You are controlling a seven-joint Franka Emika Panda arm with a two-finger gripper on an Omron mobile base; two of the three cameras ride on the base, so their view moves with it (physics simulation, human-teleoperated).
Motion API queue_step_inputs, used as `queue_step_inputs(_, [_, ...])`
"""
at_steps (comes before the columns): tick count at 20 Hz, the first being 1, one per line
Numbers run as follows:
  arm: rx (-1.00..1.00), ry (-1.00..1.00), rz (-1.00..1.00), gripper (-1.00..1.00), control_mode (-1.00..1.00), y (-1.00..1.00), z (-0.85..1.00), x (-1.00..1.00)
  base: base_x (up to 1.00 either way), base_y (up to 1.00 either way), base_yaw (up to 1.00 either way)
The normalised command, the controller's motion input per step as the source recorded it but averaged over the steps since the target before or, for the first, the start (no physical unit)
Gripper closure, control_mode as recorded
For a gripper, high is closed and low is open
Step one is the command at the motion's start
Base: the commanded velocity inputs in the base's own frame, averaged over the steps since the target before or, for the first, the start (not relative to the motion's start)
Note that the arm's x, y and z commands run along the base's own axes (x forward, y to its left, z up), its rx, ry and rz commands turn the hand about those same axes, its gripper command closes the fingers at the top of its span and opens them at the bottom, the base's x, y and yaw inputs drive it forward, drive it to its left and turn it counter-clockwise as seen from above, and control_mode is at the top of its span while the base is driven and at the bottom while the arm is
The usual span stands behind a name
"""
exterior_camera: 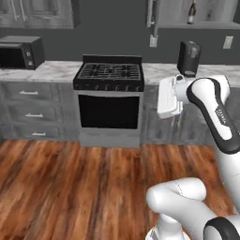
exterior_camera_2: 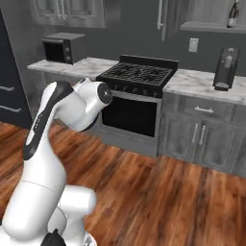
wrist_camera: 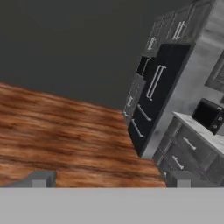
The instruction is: Open the cabinet directly in front. Then move the wine and the mug to the dining counter with the candle on it.
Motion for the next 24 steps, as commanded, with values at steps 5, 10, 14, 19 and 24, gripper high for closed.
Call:
queue_step_inputs(5, [0.00, 0.00, 0.00, -1.00, 1.00, 0.00, 0.00, 0.00, 0.03, -0.07, -0.21])
queue_step_inputs(10, [0.00, 0.00, 0.00, -1.00, 1.00, 0.00, 0.00, 0.00, 0.17, -0.90, -0.02])
queue_step_inputs(14, [0.00, 0.00, 0.00, -1.00, 1.00, 0.00, 0.00, 0.00, 0.56, -1.00, 0.00])
queue_step_inputs(19, [0.00, 0.00, 0.00, -1.00, 1.00, 0.00, 0.00, 0.00, 0.96, -0.63, -0.06])
queue_step_inputs(24, [0.00, 0.00, 0.00, -1.00, 1.00, 0.00, 0.00, 0.00, 1.00, 0.00, -0.10])
